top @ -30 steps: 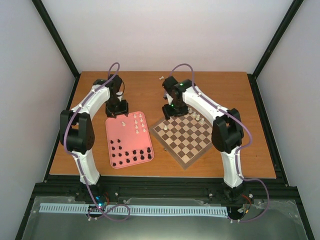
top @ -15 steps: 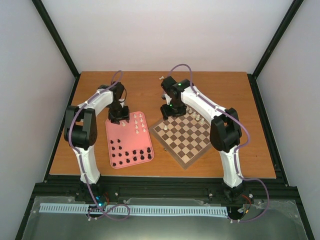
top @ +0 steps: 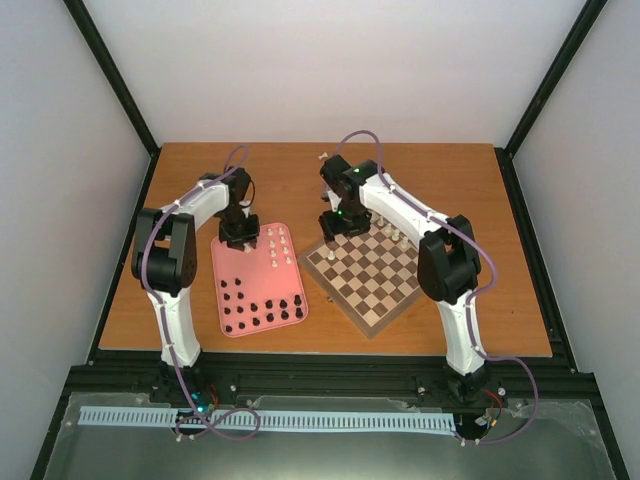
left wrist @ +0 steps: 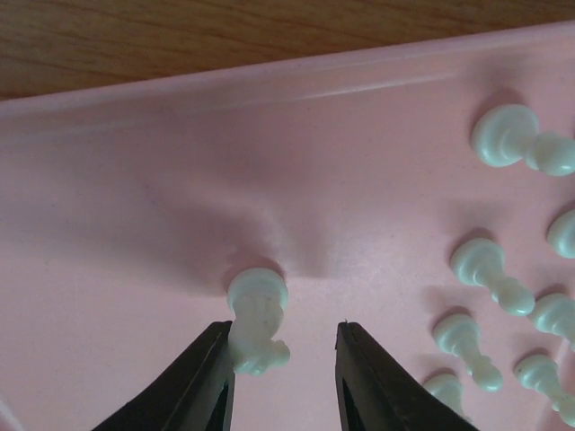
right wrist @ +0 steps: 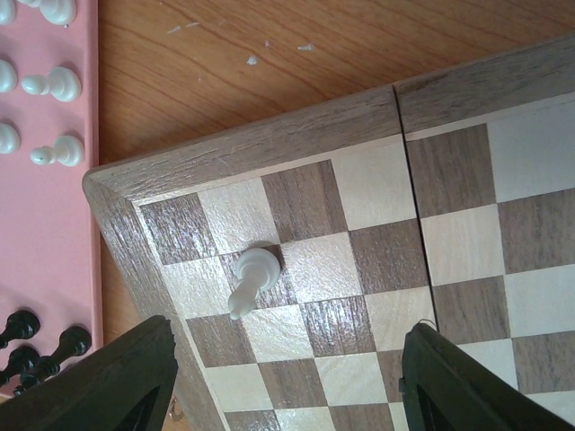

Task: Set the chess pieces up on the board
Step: Pick up the chess piece from the storage box, then pick up the chess piece from the chessboard, then place the chess piece on the chessboard.

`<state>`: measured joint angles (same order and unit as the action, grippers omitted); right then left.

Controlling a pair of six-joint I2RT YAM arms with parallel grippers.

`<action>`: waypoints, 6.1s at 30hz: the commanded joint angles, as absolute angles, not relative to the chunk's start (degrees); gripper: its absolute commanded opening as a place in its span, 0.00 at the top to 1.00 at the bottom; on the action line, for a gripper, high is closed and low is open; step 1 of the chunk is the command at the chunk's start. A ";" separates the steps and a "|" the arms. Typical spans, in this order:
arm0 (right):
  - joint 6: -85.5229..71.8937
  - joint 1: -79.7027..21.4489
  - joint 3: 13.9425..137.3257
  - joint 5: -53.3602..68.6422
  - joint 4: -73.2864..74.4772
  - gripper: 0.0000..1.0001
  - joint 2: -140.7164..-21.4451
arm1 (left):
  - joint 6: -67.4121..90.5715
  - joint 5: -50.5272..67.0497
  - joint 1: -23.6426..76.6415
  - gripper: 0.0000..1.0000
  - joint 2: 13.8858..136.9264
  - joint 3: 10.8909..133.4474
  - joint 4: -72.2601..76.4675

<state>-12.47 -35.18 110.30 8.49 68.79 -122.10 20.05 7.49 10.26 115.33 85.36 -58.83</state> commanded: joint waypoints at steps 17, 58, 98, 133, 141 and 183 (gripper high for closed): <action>-10.72 -36.96 109.62 9.34 69.26 0.35 -123.41 | 19.82 3.85 10.00 0.87 117.73 86.31 -58.43; -9.93 -40.08 108.74 8.39 69.87 0.73 -126.91 | 18.73 4.54 10.63 0.99 107.17 88.04 -63.81; -14.17 -32.32 102.12 -1.10 73.16 0.91 -111.39 | 19.81 10.01 30.30 0.99 110.97 103.65 -68.91; -8.36 -11.94 81.93 -0.50 61.60 0.90 -105.76 | 15.32 13.13 40.34 0.93 132.31 116.70 -71.04; -8.26 -11.95 81.13 0.27 60.95 0.90 -106.69 | 14.81 13.80 40.34 0.81 132.61 116.79 -70.75; -7.75 -11.95 80.95 0.53 60.49 0.56 -107.71 | 13.39 13.77 40.34 0.62 128.49 117.20 -71.38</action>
<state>-7.77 -12.03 81.21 1.02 60.42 -110.28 14.68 13.56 40.18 131.92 116.29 -71.42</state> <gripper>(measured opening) 0.408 0.379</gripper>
